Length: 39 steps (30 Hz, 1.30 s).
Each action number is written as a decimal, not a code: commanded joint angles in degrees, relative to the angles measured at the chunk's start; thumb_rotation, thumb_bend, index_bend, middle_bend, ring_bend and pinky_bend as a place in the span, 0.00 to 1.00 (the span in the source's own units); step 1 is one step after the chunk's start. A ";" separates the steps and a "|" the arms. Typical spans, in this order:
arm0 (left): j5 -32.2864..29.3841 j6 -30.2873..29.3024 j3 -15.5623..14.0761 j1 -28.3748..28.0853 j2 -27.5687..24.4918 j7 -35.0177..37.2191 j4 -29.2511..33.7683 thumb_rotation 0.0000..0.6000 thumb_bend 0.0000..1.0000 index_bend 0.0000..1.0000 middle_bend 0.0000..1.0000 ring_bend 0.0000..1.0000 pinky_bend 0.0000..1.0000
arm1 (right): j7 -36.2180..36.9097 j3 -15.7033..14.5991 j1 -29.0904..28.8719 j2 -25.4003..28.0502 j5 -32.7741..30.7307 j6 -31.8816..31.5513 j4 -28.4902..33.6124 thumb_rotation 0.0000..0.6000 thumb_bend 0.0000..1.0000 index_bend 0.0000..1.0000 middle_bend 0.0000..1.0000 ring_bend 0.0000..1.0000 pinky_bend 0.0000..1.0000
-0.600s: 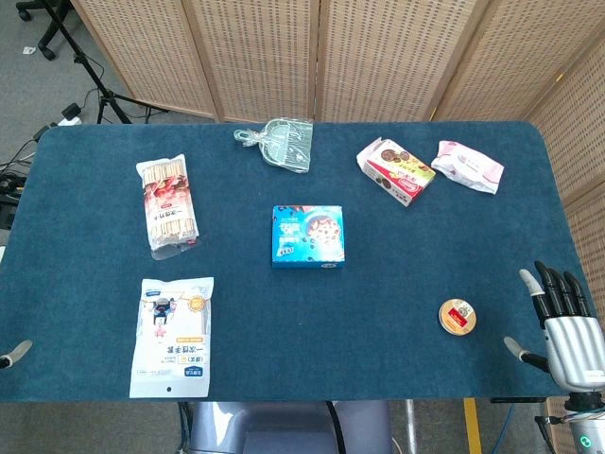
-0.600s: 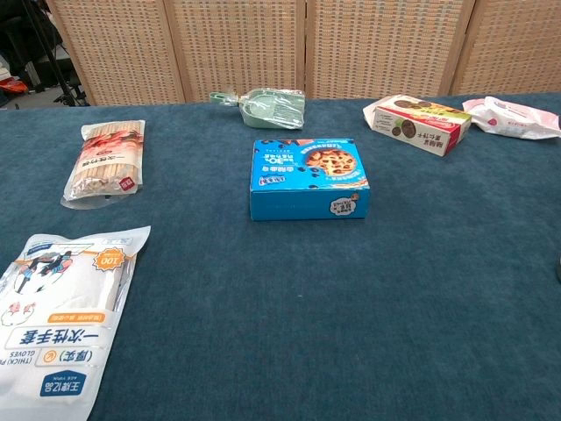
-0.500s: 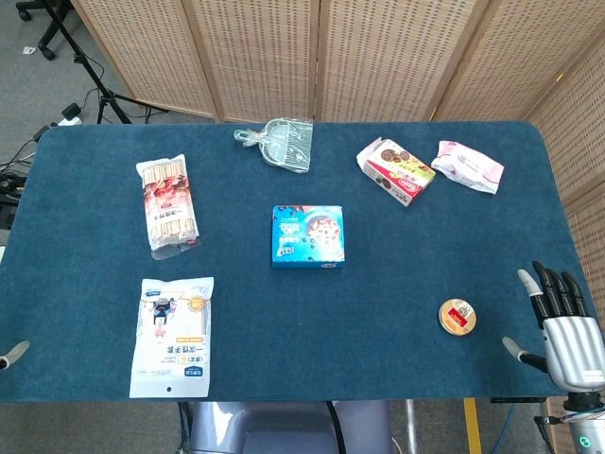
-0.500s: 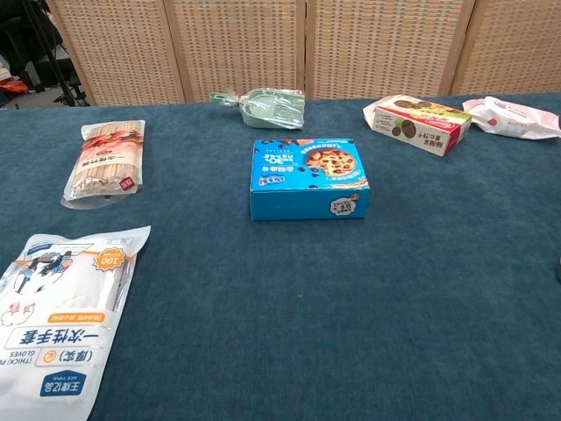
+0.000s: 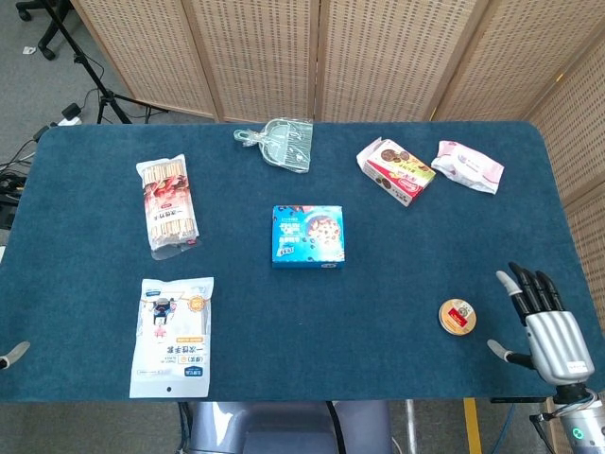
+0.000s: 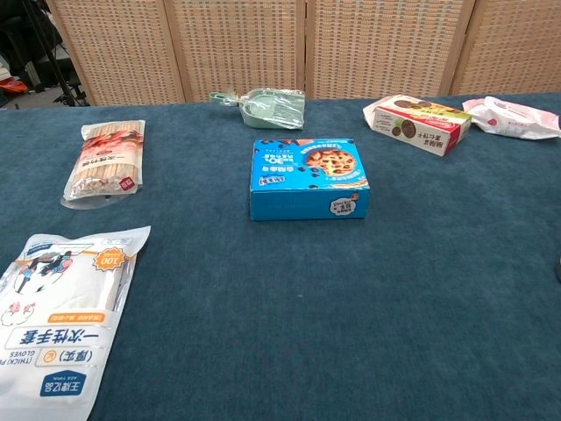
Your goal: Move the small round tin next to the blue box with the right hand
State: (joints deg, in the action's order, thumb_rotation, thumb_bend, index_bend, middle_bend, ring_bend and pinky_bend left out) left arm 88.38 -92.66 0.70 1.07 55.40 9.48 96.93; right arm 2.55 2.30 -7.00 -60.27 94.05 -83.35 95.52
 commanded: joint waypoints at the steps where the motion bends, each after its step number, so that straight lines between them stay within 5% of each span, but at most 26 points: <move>1: -0.87 1.18 0.50 -0.67 0.03 -0.63 0.39 1.00 0.00 0.00 0.00 0.00 0.00 | 2.15 -0.69 -5.20 1.06 2.04 7.57 -1.16 1.00 0.00 0.00 0.00 0.00 0.00; 11: -2.79 3.62 1.16 -1.71 0.36 -3.06 1.22 1.00 0.00 0.00 0.00 0.00 0.00 | 4.38 -1.88 -14.63 0.60 -2.72 26.76 -2.91 1.00 0.00 0.11 0.00 0.00 0.00; 23: -3.43 4.45 1.44 -2.01 0.39 -3.09 1.04 1.00 0.00 0.00 0.00 0.00 0.00 | 0.91 -1.94 -18.20 -3.84 -9.56 35.39 -9.99 1.00 0.00 0.17 0.04 0.00 0.07; 27: -3.63 4.85 1.50 -2.14 0.34 -2.97 1.02 1.00 0.00 0.00 0.00 0.00 0.00 | 0.07 -2.27 -18.35 -6.09 -10.64 35.67 -13.27 1.00 0.00 0.24 0.13 0.06 0.17; 32: -3.59 4.83 1.54 -2.13 0.28 -2.89 1.08 1.00 0.00 0.00 0.00 0.00 0.00 | 1.12 -2.61 -17.99 -8.93 -9.43 33.42 -16.96 1.00 0.07 0.42 0.37 0.30 0.35; 39: -3.73 4.99 1.58 -2.13 0.18 -2.55 1.07 1.00 0.00 0.00 0.00 0.00 0.00 | 5.49 -2.52 -17.57 -10.37 -6.34 28.48 -18.64 1.00 0.20 0.49 0.47 0.38 0.37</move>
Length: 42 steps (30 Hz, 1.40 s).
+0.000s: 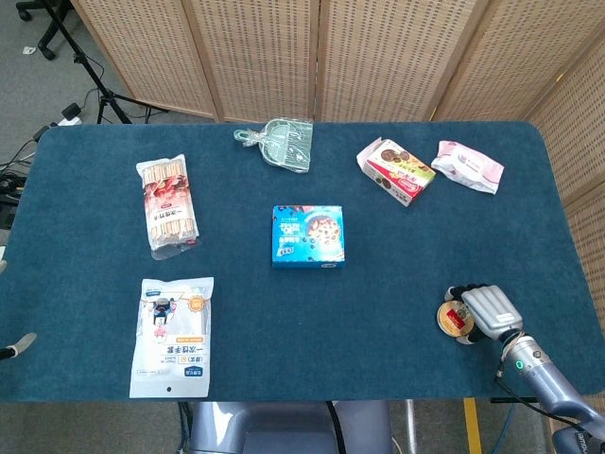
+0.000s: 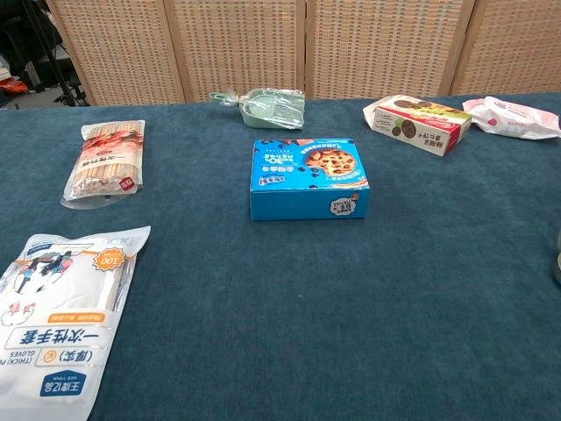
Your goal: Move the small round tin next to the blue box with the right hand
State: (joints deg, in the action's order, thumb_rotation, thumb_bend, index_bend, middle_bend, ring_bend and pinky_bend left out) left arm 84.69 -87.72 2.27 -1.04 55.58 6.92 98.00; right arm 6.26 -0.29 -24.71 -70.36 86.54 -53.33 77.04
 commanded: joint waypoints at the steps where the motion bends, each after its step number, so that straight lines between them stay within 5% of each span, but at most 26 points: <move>1: -0.09 0.11 0.03 -0.04 0.01 0.02 -0.03 1.00 0.00 0.00 0.00 0.00 0.00 | 2.42 0.15 0.07 -0.12 1.41 -1.91 0.10 1.00 0.20 0.49 0.47 0.38 0.37; 8: -0.70 1.28 0.10 -0.53 0.24 -0.58 -0.22 1.00 0.00 0.00 0.00 0.00 0.00 | 1.90 4.80 -3.96 1.55 -0.44 -1.21 3.86 1.00 0.21 0.49 0.47 0.38 0.37; 14: -1.19 1.45 0.50 -0.84 0.45 -1.87 0.24 1.00 0.00 0.00 0.00 0.00 0.00 | -3.59 11.91 -11.74 -1.40 -11.52 8.01 2.90 1.00 0.22 0.49 0.47 0.38 0.37; 18: -2.47 2.83 0.92 -1.56 0.78 -2.95 0.41 1.00 0.00 0.00 0.00 0.00 0.00 | -8.93 14.79 -17.22 -6.35 -20.55 13.75 -3.81 1.00 0.22 0.49 0.47 0.38 0.37; 20: -4.06 4.72 1.38 -2.51 1.05 -4.03 0.63 1.00 0.00 0.00 0.00 0.00 0.00 | -12.48 15.18 -20.60 -10.23 -25.57 17.36 -9.84 1.00 0.22 0.49 0.47 0.38 0.37; 31: -8.01 7.72 2.61 -4.15 1.48 -6.33 1.07 1.00 0.00 0.00 0.00 0.00 0.00 | -20.58 15.26 -27.71 -18.82 -37.53 21.78 -22.64 1.00 0.23 0.49 0.47 0.38 0.37; 42: -10.20 9.62 3.07 -5.23 1.91 -7.73 0.99 1.00 0.00 0.00 0.00 0.00 0.00 | -22.35 14.20 -30.27 -20.81 -42.86 23.77 -22.81 1.00 0.22 0.49 0.47 0.38 0.37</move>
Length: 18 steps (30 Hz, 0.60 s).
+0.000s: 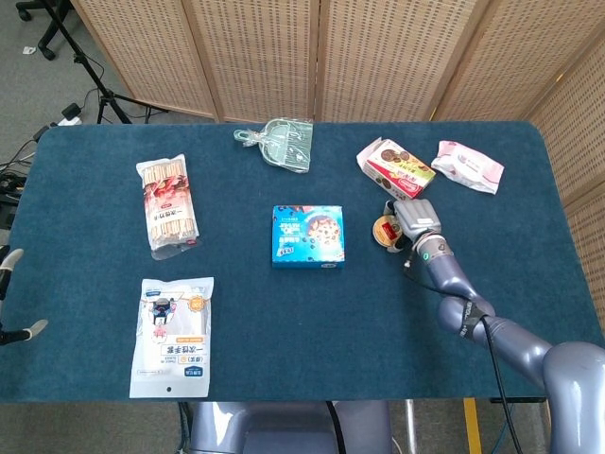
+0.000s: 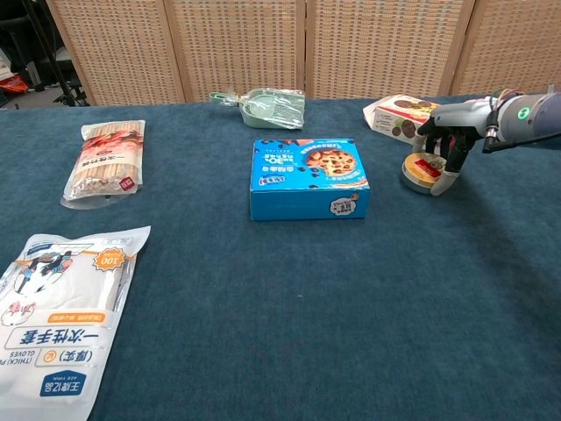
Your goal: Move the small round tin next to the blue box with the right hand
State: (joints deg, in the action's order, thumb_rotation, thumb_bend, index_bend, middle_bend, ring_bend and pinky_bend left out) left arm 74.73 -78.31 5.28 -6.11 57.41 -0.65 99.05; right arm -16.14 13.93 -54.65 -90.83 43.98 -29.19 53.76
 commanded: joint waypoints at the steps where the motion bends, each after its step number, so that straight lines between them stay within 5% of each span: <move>1: -0.33 0.28 0.08 -0.20 0.10 -0.19 -0.05 1.00 0.00 0.00 0.00 0.00 0.00 | 0.17 0.01 -0.46 -0.37 -0.27 -0.54 0.82 1.00 0.22 0.49 0.46 0.38 0.37; 5: -0.52 0.41 0.10 -0.30 0.09 -0.20 -0.01 1.00 0.00 0.00 0.00 0.00 0.00 | 0.46 -0.08 -0.80 0.03 -0.07 -1.21 2.28 1.00 0.14 0.44 0.39 0.36 0.37; 8: -0.61 0.33 0.09 -0.24 0.02 -0.01 -0.03 1.00 0.00 0.00 0.00 0.00 0.00 | -0.26 -1.00 -1.35 2.16 -2.41 0.91 4.57 1.00 0.00 0.10 0.10 0.12 0.28; 10: -0.57 0.28 0.04 -0.20 -0.03 0.12 -0.07 1.00 0.00 0.00 0.00 0.00 0.00 | -1.64 -1.95 -2.03 3.93 -4.96 0.89 6.73 1.00 0.00 0.00 0.00 0.00 0.16; 13: -0.36 0.19 -0.05 -0.15 -0.11 0.35 -0.06 1.00 0.00 0.00 0.00 0.00 0.00 | -3.27 -2.97 -2.52 5.96 -7.37 -0.86 9.77 1.00 0.00 0.00 0.00 0.00 0.04; 18: 0.33 -0.11 -0.26 0.06 -0.42 1.26 0.00 1.00 0.00 0.00 0.00 0.00 0.00 | -5.55 -4.17 -2.37 11.94 -9.80 -5.82 19.55 1.00 0.00 0.00 0.00 0.00 0.00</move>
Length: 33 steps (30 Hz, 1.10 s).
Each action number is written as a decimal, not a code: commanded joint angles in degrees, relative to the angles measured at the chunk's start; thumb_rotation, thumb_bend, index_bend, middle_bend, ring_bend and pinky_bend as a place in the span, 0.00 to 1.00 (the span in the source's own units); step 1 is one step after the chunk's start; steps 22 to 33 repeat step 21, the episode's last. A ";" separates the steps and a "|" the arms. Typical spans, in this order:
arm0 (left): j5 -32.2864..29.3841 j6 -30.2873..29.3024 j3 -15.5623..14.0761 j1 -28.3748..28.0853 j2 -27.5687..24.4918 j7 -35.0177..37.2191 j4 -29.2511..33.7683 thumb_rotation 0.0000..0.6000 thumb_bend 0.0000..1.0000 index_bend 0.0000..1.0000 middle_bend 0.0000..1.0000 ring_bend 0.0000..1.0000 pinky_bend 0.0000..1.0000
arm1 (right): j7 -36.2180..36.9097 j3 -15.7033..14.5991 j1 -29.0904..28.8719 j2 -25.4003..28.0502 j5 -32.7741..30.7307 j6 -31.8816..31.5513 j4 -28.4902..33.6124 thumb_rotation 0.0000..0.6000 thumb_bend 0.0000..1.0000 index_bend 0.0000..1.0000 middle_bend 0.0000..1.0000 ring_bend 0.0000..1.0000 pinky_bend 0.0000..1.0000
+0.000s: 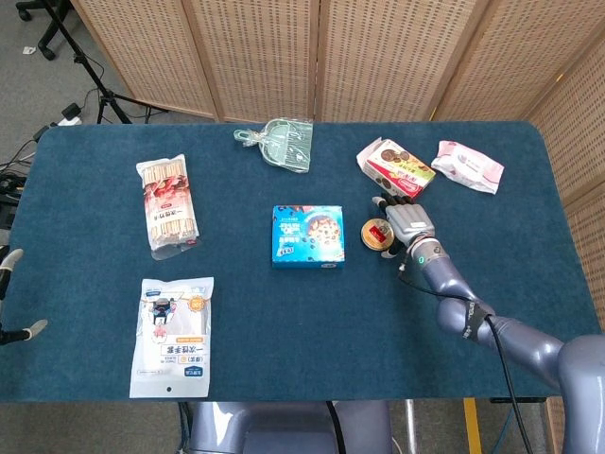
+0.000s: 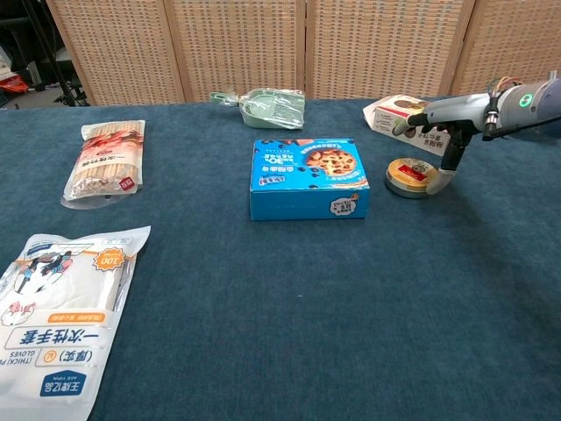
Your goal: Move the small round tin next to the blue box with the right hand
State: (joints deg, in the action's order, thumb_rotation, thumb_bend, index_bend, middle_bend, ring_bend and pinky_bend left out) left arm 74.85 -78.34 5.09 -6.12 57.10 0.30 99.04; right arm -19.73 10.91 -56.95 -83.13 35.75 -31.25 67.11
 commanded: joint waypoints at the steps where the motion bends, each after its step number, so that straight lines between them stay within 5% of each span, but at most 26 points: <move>1: 0.39 -0.16 -0.13 0.14 -0.21 0.59 0.00 1.00 0.00 0.00 0.00 0.00 0.00 | -2.32 -1.25 0.39 5.96 -1.00 -5.71 9.12 1.00 0.00 0.00 0.00 0.00 0.00; 6: 1.05 -0.26 -0.51 0.46 -0.47 2.06 -0.46 1.00 0.00 0.00 0.00 0.00 0.00 | -0.96 -1.19 6.17 14.55 7.95 -18.29 24.21 1.00 0.00 0.00 0.00 0.00 0.00; 9: 2.33 -0.85 -1.07 1.00 -0.59 3.64 -1.07 1.00 0.00 0.00 0.00 0.00 0.00 | 5.53 -4.47 18.10 19.88 27.12 -37.90 33.49 1.00 0.00 0.00 0.00 0.00 0.00; 14: 4.79 -2.21 -1.74 1.53 -0.19 5.22 -2.39 1.00 0.00 0.00 0.00 0.00 0.00 | 11.42 -10.07 27.69 19.92 42.43 -51.50 29.59 1.00 0.00 0.00 0.00 0.00 0.00; 21: 10.56 -7.31 -2.47 2.69 1.10 6.61 -4.52 1.00 0.00 0.00 0.00 0.00 0.00 | 17.77 -15.59 38.11 16.76 48.66 -60.63 24.61 1.00 0.00 0.00 0.00 0.00 0.00; 33: 10.56 -7.31 -2.47 2.69 1.10 6.61 -4.52 1.00 0.00 0.00 0.00 0.00 0.00 | 17.77 -15.59 38.11 16.76 48.66 -60.63 24.61 1.00 0.00 0.00 0.00 0.00 0.00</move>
